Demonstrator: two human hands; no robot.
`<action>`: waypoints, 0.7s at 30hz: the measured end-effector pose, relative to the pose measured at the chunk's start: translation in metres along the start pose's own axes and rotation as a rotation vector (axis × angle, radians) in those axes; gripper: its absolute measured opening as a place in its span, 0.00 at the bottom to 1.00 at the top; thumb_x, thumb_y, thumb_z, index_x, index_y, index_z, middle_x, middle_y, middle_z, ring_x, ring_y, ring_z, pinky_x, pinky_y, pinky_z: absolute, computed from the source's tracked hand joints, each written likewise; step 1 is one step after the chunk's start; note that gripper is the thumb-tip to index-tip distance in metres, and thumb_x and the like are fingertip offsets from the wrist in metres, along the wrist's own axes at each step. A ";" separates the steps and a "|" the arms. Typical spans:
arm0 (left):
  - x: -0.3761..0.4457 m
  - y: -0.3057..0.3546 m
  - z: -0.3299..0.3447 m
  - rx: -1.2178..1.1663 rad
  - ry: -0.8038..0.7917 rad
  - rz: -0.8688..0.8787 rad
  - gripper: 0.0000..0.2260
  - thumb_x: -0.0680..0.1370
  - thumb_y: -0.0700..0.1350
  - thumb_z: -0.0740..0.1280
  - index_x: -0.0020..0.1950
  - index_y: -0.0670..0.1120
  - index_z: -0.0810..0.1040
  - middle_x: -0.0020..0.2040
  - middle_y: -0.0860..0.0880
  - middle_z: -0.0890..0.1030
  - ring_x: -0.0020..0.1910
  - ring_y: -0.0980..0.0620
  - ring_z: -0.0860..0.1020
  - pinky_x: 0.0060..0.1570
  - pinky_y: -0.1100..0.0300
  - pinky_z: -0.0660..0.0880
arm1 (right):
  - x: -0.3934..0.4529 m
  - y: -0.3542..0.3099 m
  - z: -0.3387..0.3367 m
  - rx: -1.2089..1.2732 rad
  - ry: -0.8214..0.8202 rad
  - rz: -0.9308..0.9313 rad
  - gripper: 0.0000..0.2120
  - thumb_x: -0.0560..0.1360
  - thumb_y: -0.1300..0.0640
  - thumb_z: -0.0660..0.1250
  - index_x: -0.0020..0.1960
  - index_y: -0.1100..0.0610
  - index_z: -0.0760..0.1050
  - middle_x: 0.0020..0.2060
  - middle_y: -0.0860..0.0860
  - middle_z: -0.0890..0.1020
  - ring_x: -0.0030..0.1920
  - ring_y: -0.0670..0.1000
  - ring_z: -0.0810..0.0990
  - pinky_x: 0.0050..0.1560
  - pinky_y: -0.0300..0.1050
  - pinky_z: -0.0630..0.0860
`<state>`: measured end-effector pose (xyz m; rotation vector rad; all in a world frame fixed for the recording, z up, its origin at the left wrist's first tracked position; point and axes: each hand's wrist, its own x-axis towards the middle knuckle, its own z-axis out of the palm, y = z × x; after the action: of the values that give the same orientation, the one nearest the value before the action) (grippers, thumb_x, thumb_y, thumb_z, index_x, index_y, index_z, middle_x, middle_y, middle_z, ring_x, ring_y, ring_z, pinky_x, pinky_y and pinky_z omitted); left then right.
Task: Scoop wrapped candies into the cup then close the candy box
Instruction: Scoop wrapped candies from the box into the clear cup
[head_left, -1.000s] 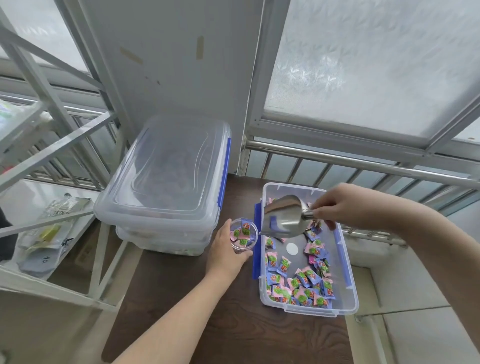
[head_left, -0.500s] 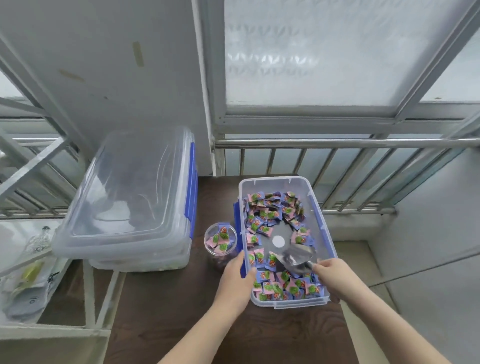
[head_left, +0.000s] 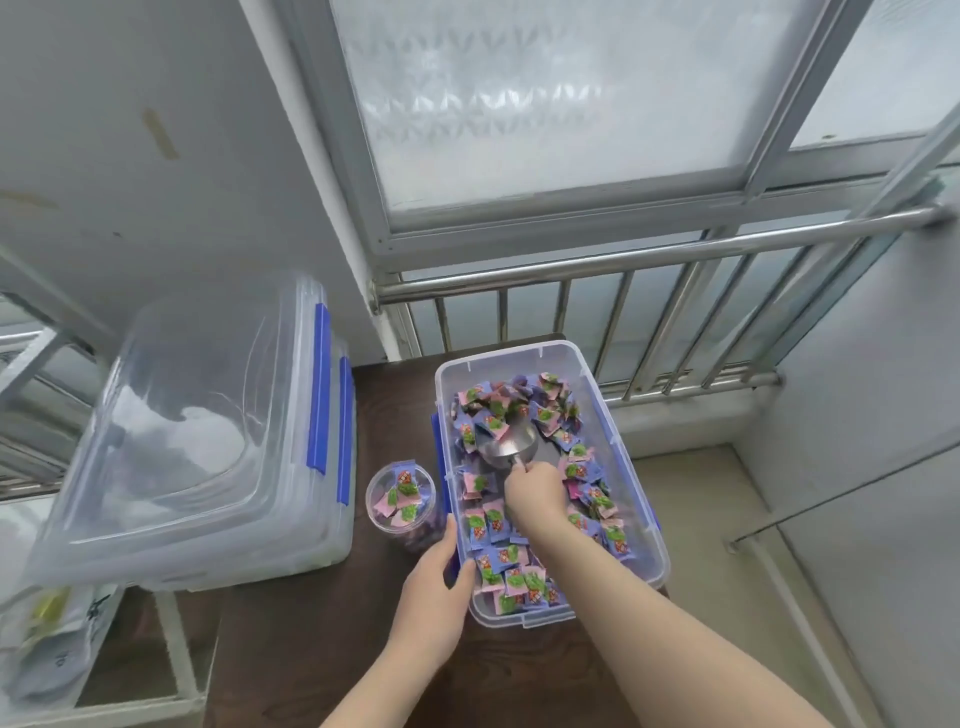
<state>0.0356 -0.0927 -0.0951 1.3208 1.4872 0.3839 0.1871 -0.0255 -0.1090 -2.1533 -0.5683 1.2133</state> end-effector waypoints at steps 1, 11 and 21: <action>0.000 -0.001 0.001 0.002 0.005 -0.002 0.25 0.83 0.43 0.63 0.79 0.52 0.63 0.63 0.61 0.74 0.48 0.74 0.71 0.39 0.81 0.70 | 0.003 -0.005 0.006 0.042 -0.001 0.013 0.14 0.82 0.55 0.56 0.51 0.63 0.77 0.39 0.56 0.79 0.39 0.55 0.75 0.36 0.45 0.69; 0.010 -0.013 0.001 -0.042 0.001 -0.076 0.26 0.82 0.48 0.65 0.78 0.59 0.62 0.69 0.57 0.74 0.64 0.59 0.75 0.61 0.58 0.77 | 0.060 0.012 0.030 0.195 -0.081 0.153 0.16 0.81 0.62 0.57 0.66 0.67 0.74 0.44 0.59 0.78 0.42 0.56 0.75 0.46 0.52 0.77; 0.000 -0.031 -0.001 -0.165 0.168 -0.112 0.15 0.80 0.46 0.67 0.67 0.55 0.74 0.63 0.55 0.77 0.59 0.60 0.77 0.48 0.69 0.74 | 0.034 0.017 -0.002 0.069 -0.144 -0.037 0.12 0.83 0.61 0.54 0.55 0.65 0.75 0.38 0.55 0.76 0.37 0.52 0.74 0.40 0.45 0.73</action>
<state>0.0188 -0.1028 -0.1197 1.0912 1.6247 0.5431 0.2066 -0.0175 -0.1410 -2.0009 -0.6153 1.3558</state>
